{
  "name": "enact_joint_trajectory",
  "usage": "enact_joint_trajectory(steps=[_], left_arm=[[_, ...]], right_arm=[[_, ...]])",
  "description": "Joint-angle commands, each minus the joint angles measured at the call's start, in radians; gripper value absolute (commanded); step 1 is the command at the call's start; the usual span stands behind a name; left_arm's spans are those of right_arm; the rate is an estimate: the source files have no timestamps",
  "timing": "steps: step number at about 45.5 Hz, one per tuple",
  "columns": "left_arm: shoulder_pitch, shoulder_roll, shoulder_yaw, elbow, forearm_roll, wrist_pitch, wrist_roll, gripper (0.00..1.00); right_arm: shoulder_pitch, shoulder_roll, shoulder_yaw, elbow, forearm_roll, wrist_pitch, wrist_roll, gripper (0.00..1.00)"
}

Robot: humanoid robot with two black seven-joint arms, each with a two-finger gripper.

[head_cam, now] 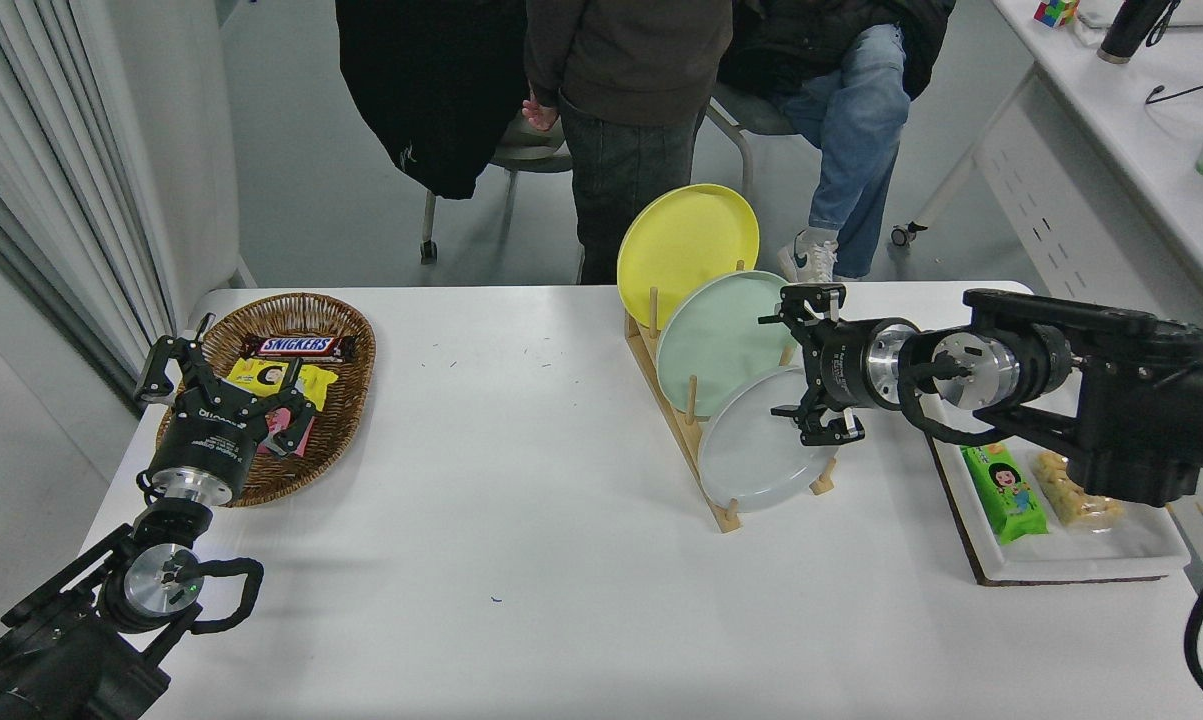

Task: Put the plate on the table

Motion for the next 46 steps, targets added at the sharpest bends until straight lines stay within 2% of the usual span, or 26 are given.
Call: enact_joint_trajectory(steps=[1, 30, 34, 37, 46], left_arm=[[0.0, 0.0, 0.0, 0.0, 0.0, 0.0, 0.0, 0.98], [0.0, 0.0, 0.0, 0.0, 0.0, 0.0, 0.0, 0.98], [0.0, 0.0, 0.0, 0.0, 0.0, 0.0, 0.0, 0.98], [0.0, 0.0, 0.0, 0.0, 0.0, 0.0, 0.0, 0.98], [0.0, 0.0, 0.0, 0.0, 0.0, 0.0, 0.0, 0.98]], right_arm=[[-0.004, 0.005, 0.002, -0.006, 0.0, 0.0, -0.002, 1.0], [-0.002, 0.003, 0.033, 0.003, 0.008, -0.005, -0.002, 0.99], [-0.004, -0.001, 0.034, 0.006, 0.006, -0.003, -0.014, 0.96], [-0.002, -0.001, 0.034, 0.006, -0.002, -0.003, -0.039, 0.9], [-0.009, -0.006, 0.033, 0.005, -0.026, 0.0, -0.065, 0.9]])
